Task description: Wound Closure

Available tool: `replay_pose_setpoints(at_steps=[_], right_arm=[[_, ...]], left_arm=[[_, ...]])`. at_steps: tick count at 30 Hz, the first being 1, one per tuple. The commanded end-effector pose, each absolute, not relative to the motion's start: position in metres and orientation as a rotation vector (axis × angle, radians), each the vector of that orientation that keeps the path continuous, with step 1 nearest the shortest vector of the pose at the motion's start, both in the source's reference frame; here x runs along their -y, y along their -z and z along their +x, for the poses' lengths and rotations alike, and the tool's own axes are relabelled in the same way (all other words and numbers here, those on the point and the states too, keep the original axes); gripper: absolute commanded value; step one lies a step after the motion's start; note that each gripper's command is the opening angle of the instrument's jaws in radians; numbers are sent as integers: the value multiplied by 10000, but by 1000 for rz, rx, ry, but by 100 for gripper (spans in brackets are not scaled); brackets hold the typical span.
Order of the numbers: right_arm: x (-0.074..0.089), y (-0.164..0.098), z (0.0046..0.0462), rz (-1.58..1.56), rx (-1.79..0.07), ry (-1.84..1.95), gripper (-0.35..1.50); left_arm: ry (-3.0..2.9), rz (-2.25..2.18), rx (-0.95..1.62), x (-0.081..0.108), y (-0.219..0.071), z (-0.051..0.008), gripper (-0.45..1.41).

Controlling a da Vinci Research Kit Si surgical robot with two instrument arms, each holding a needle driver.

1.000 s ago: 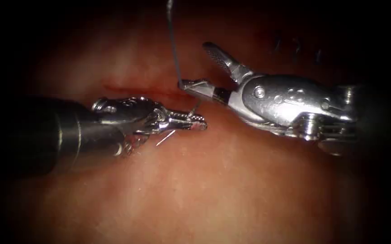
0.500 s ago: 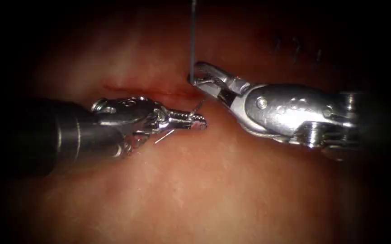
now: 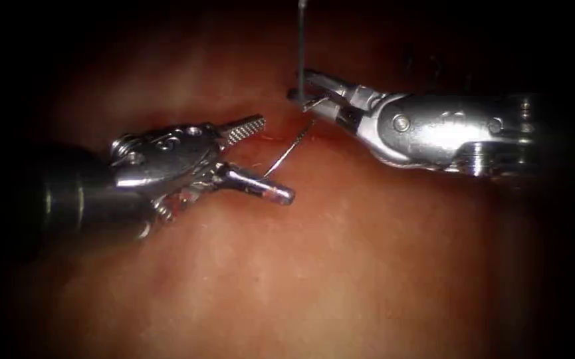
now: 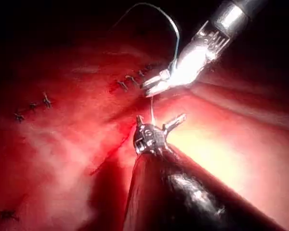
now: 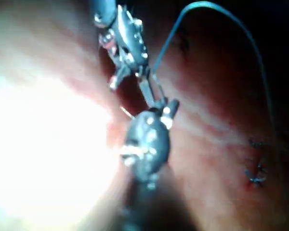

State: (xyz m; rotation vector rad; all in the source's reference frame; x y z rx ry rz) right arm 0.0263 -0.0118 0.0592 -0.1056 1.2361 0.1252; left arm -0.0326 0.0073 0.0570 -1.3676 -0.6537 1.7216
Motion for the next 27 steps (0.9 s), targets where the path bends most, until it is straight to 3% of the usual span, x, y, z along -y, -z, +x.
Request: replay_pose_setpoints(at_steps=[1, 13, 21, 27], right_arm=[[103, -598, 273, -88, -1273, -91, -35], [61, -636, 278, -49, -1372, 137, -35], [54, -640, 284, -135, -1312, 297, -35], [39, -653, 312, -211, -1244, 463, -35]], left_arm=[[-1739, -1384, 651, -78, -573, -322, 125], [-2059, -1392, 584, -79, -595, -277, 113], [-2175, -1287, 609, -64, -621, -276, 108], [-2266, -1220, 664, -38, -656, -288, 94]])
